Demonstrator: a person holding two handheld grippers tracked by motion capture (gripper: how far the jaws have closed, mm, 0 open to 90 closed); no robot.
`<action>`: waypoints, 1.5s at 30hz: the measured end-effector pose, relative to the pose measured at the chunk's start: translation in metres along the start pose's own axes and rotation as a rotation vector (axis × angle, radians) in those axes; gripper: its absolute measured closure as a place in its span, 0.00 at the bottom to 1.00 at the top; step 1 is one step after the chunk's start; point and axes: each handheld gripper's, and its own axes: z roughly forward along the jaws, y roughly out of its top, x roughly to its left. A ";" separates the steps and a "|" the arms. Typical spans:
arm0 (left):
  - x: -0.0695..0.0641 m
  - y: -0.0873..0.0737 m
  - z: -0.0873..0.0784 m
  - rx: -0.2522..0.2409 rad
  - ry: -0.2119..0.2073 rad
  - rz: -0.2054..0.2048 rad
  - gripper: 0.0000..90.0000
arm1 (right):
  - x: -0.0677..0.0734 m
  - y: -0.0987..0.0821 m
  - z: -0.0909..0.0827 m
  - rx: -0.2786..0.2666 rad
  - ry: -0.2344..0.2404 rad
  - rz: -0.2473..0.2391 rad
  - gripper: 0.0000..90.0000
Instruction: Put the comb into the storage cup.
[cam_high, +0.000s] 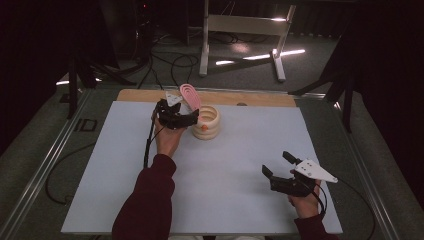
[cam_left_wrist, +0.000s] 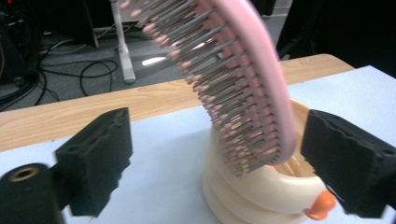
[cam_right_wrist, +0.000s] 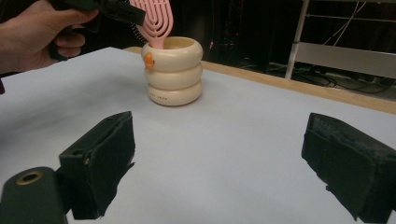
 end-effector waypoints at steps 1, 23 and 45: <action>0.001 0.000 -0.001 0.001 -0.005 0.003 0.08 | 0.000 0.000 0.000 0.000 0.000 -0.001 0.11; 0.010 0.007 -0.040 -0.033 -0.036 0.073 0.00 | 0.002 0.000 0.002 0.004 0.008 -0.006 0.11; 0.019 -0.012 -0.098 -0.058 -0.036 0.166 0.00 | 0.005 0.000 0.004 0.010 0.016 -0.014 0.11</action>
